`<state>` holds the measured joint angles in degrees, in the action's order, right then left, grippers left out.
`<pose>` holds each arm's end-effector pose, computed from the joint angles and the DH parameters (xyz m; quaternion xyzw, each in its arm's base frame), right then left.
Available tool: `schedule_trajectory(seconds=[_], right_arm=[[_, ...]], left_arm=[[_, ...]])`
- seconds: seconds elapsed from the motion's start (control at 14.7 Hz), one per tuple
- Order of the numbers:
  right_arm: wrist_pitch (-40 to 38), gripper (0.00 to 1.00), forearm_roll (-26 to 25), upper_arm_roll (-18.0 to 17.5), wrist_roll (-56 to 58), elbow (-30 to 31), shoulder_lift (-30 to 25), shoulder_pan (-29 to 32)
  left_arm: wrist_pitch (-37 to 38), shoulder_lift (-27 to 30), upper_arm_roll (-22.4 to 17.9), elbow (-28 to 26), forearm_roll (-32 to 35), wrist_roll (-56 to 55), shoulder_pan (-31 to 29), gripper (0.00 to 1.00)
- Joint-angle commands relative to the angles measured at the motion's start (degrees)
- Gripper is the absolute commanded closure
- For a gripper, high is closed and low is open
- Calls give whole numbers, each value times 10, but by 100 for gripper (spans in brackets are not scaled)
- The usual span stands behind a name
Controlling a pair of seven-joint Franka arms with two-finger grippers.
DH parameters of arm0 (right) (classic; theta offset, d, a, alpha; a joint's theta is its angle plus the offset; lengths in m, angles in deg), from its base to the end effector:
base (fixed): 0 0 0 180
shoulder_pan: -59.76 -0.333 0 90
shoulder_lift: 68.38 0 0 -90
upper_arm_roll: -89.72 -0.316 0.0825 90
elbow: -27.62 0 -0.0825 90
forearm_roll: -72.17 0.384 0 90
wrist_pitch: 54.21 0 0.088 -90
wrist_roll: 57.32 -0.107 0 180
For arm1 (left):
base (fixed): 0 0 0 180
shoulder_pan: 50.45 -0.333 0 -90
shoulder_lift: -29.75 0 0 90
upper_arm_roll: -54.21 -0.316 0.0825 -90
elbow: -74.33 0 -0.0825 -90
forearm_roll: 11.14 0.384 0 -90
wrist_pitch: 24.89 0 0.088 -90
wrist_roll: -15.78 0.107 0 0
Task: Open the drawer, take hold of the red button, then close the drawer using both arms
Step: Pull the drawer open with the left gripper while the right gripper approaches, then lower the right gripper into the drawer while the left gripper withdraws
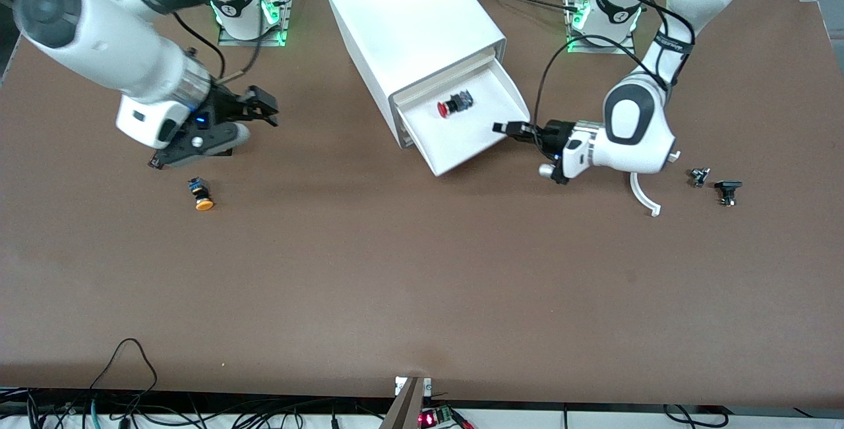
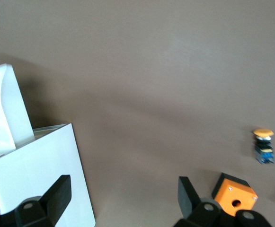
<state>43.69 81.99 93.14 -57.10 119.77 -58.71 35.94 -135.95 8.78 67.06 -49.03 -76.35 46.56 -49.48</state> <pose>0.5633 0.2291 0.5213 -0.9827 -0.1641 0.0473 0.0722 0.4997 -0.1875 0.2298 0.8520 0.0004 -0.1766 0.4928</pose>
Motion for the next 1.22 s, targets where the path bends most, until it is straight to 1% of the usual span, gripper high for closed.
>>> schedule_trajectory(seconds=[0.0,0.07,0.27,0.34,0.48,0.61,0.82,0.88,0.95,1.09,1.16], right_arm=[[17,0,11,5,26,-28,35,-14],[32,0,10,5,49,-28,46,-32],[62,0,5,5,58,-36,67,-81],[71,0,9,5,65,-53,78,-86],[84,0,10,-1,121,-95,100,-108],[86,0,10,-20,158,-130,123,-125],[129,0,8,-73,164,-179,171,-150],[147,0,8,-84,170,-191,184,-163],[147,0,6,-92,179,-201,190,-172],[147,0,6,-105,243,-202,196,-175],[141,0,9,-105,295,-202,197,-171]], left_arm=[[-48,8,-1,16,0,-33,-6,26],[-46,11,0,15,-1,-27,-10,0],[-55,28,-1,16,1,-25,-18,0],[-67,35,-1,16,1,-24,-25,0],[-82,53,-1,16,2,-25,-43,0],[-107,72,-4,17,3,-26,-65,0],[-114,87,-17,31,12,-25,-73,0],[-115,94,-19,39,33,-26,-79,0],[-115,102,-23,53,79,-27,-87,0],[-104,125,-33,84,197,-32,-95,0],[-77,137,-42,99,242,-32,-98,0]])
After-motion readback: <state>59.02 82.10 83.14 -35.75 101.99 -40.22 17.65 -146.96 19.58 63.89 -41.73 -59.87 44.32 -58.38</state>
